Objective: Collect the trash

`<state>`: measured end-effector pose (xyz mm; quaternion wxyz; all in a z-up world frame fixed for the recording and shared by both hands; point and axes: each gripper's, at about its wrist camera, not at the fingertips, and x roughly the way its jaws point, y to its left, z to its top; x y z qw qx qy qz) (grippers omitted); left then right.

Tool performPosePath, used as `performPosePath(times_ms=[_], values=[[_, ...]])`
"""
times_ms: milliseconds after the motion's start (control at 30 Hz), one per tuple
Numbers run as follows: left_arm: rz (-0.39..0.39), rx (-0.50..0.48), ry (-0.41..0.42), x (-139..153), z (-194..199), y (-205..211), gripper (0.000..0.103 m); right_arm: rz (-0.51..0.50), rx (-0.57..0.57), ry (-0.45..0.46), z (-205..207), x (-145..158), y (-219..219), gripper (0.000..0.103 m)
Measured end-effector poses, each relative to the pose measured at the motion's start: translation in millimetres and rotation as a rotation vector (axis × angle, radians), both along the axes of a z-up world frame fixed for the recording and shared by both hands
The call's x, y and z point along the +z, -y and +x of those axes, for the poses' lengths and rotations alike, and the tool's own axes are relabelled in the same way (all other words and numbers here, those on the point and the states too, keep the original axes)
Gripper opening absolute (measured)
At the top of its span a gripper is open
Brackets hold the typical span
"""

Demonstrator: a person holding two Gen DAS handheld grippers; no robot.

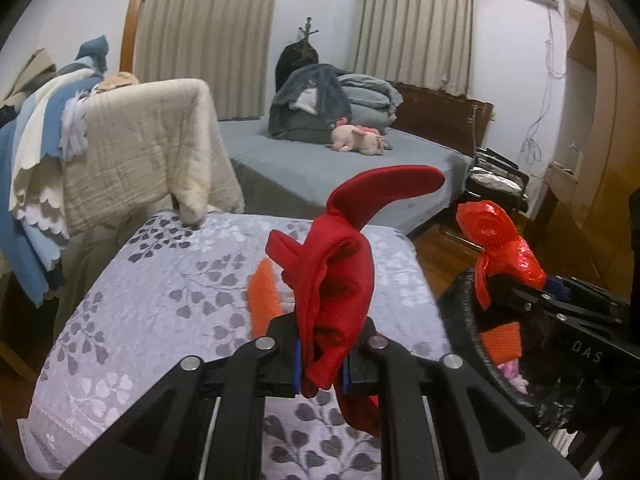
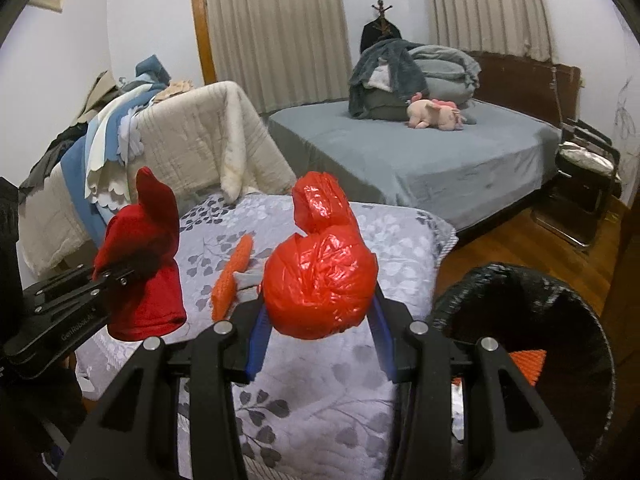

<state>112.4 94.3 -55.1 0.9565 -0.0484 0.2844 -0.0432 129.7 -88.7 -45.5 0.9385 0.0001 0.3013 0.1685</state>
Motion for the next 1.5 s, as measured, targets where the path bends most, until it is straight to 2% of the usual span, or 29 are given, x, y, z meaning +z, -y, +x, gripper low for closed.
performPosePath(times_ms=[667, 1067, 1500], values=[[0.002, -0.2, 0.022, 13.2, -1.7, 103.7, 0.013, -0.005, -0.171, 0.033, -32.2, 7.8, 99.2, 0.042], [-0.006, -0.324, 0.011, 6.8, 10.4, 160.4, 0.013, -0.029, -0.282, 0.016, -41.0, -1.3, 149.8, 0.042], [-0.001, -0.459, -0.02, -13.6, 32.3, 222.2, 0.013, -0.037, -0.365, -0.02, -42.0, -22.5, 191.5, 0.042]])
